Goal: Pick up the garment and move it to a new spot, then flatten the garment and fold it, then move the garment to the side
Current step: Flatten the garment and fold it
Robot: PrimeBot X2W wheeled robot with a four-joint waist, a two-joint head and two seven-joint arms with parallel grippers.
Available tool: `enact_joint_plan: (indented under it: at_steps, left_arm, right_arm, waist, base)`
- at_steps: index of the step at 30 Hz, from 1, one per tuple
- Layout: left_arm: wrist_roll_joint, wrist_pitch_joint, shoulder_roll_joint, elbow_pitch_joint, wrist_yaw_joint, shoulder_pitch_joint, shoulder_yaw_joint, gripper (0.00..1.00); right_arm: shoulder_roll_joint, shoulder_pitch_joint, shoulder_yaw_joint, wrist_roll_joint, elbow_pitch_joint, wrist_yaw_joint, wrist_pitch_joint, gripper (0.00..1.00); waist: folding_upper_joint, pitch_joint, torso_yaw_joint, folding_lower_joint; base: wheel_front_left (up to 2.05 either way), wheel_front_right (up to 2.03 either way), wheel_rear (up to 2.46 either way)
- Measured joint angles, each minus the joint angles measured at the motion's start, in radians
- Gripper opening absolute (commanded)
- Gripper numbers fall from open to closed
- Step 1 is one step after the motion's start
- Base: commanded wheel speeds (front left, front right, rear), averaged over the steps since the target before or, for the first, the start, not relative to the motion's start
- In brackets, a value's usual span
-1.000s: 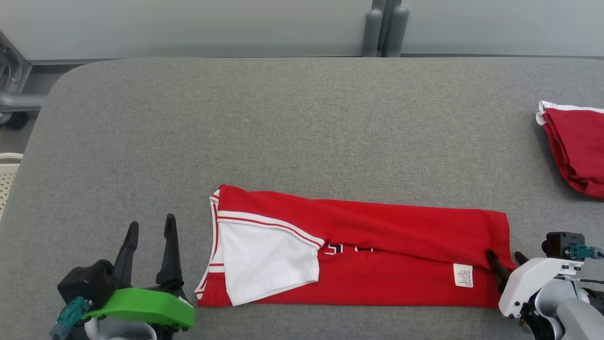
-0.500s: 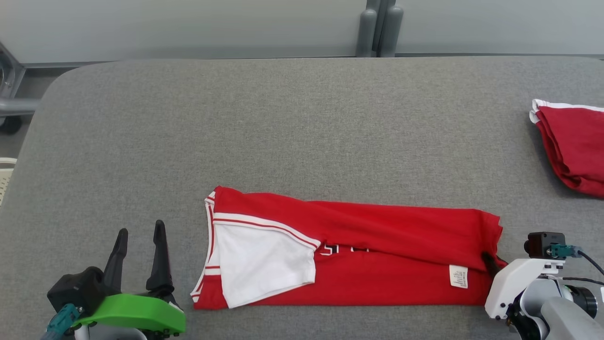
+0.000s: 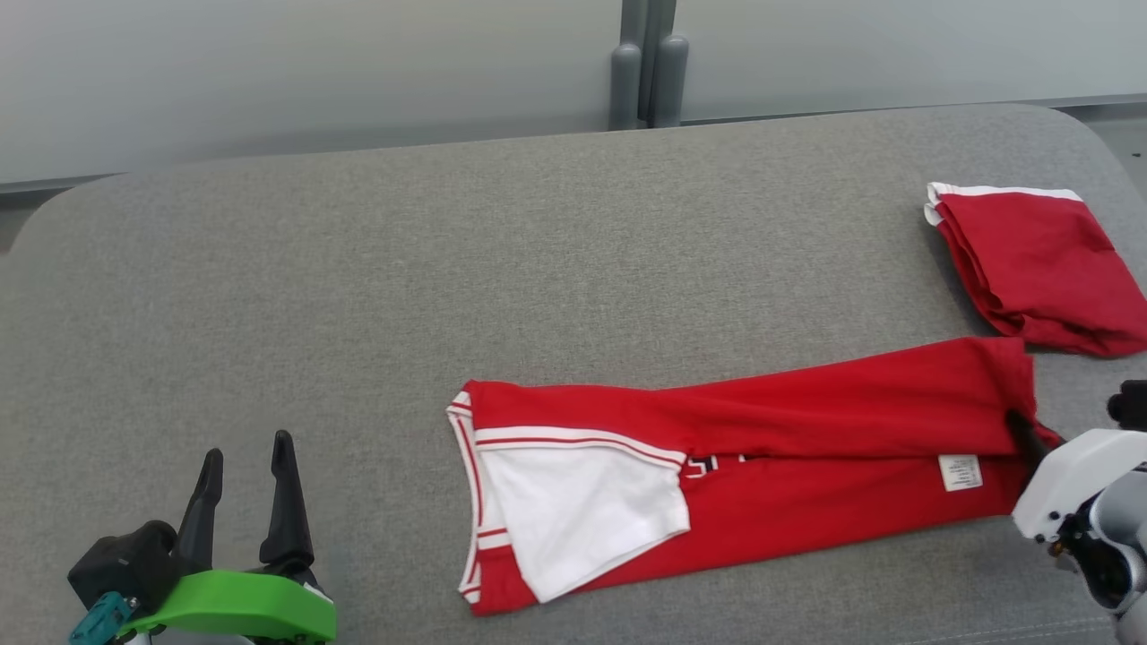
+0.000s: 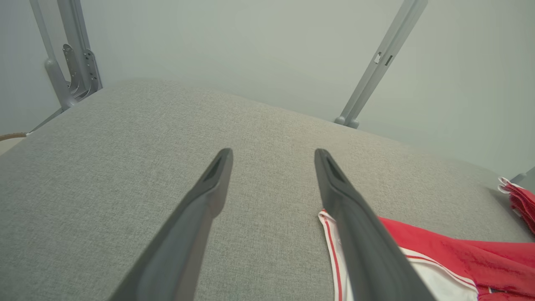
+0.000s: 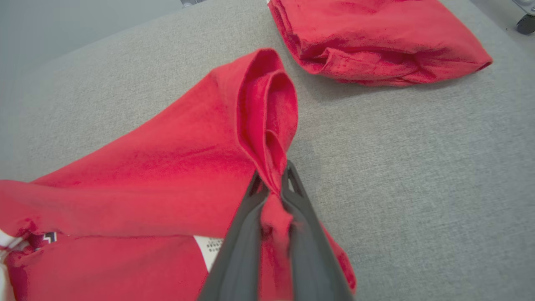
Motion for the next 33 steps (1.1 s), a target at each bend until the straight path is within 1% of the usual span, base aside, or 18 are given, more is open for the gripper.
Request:
enact_joint_plan:
  at_steps: [4, 8, 12, 16, 22, 29, 33]
  left_arm:
    - [0.000, 0.000, 0.001, -0.009, 0.002, 0.003, 0.000, 1.00]
    - [0.000, 0.000, 0.000, -0.010, 0.002, 0.003, -0.010, 1.00]
    - [0.000, 0.001, -0.001, -0.009, 0.002, 0.003, -0.014, 1.00]
    - [0.000, 0.001, -0.009, -0.008, 0.002, 0.002, -0.014, 1.00]
    - [0.000, 0.000, -0.018, 0.005, -0.004, 0.001, -0.015, 1.00]
    - [0.000, 0.000, -0.024, 0.008, -0.007, 0.001, -0.016, 1.00]
    - [0.000, 0.000, -0.029, 0.012, -0.012, 0.001, -0.020, 1.00]
  right_arm:
    - [-0.057, 0.003, -0.038, 0.010, -0.018, 0.000, 0.022, 0.00]
    - [-0.068, 0.016, -0.063, 0.010, -0.040, 0.000, 0.040, 0.00]
    - [-0.038, 0.033, -0.067, 0.025, -0.089, 0.000, 0.062, 0.00]
    - [0.012, 0.064, -0.048, 0.063, -0.154, -0.001, 0.091, 0.00]
    - [0.053, 0.104, 0.006, 0.104, -0.288, -0.001, 0.141, 0.00]
    - [0.090, 0.126, 0.058, 0.118, -0.465, -0.001, 0.210, 0.00]
    - [0.147, 0.143, 0.083, 0.124, -0.548, -0.001, 0.257, 0.00]
  waist:
    - [0.0000, -0.007, -0.029, 0.0000]
    - [0.0000, -0.013, -0.045, 0.0000]
    - [0.0000, -0.015, -0.056, 0.0000]
    - [0.0000, -0.014, -0.058, 0.0000]
    - [0.0000, -0.018, -0.055, 0.0000]
    - [0.0000, -0.027, -0.039, 0.0000]
    - [0.0000, -0.031, -0.024, 0.0000]
  base:
    - [0.00, 0.00, 0.00]
    - [0.00, 0.00, 0.00]
    - [0.00, 0.00, 0.00]
    - [0.00, 0.00, 0.00]
    - [0.00, 0.00, 0.00]
    - [0.00, 0.00, 0.00]
    - [0.00, 0.00, 0.00]
